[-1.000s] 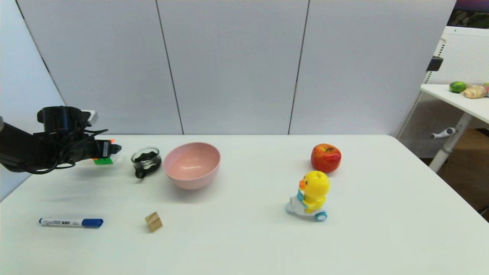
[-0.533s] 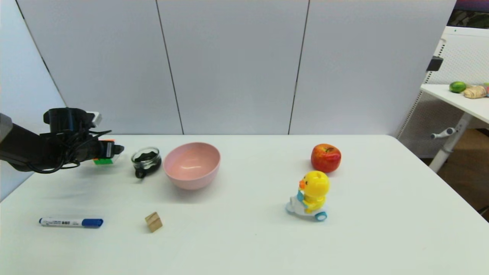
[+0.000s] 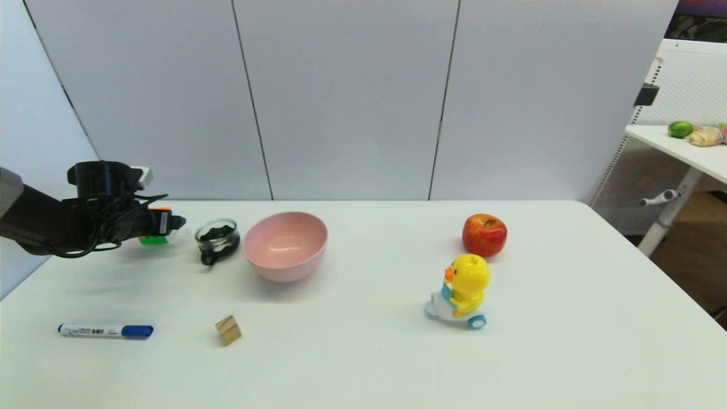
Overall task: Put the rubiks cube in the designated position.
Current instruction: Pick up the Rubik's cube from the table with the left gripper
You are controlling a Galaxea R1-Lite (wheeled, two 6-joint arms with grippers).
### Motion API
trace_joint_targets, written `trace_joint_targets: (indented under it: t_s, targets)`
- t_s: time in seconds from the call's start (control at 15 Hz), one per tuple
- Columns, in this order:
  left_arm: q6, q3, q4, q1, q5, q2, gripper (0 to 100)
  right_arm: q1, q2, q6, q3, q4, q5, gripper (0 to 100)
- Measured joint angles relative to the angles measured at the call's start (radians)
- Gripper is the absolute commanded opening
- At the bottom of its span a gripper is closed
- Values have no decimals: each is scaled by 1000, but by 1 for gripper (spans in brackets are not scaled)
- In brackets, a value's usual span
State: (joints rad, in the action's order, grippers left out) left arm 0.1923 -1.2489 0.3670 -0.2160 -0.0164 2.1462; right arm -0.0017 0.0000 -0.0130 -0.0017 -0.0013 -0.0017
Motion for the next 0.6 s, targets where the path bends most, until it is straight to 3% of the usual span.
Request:
trace_joint_targets:
  t_s: [0.13,0.2,0.6]
  targets:
    - [-2,-3,-2,0,-1,1,100,0,0,0,0,0,0,100]
    - [-4,-4,-2,0,-3,1,0,0,0,0,0,0,0,100]
    - [-17,-8,10,3,-1,3,0,0,0,0,0,0,0,100]
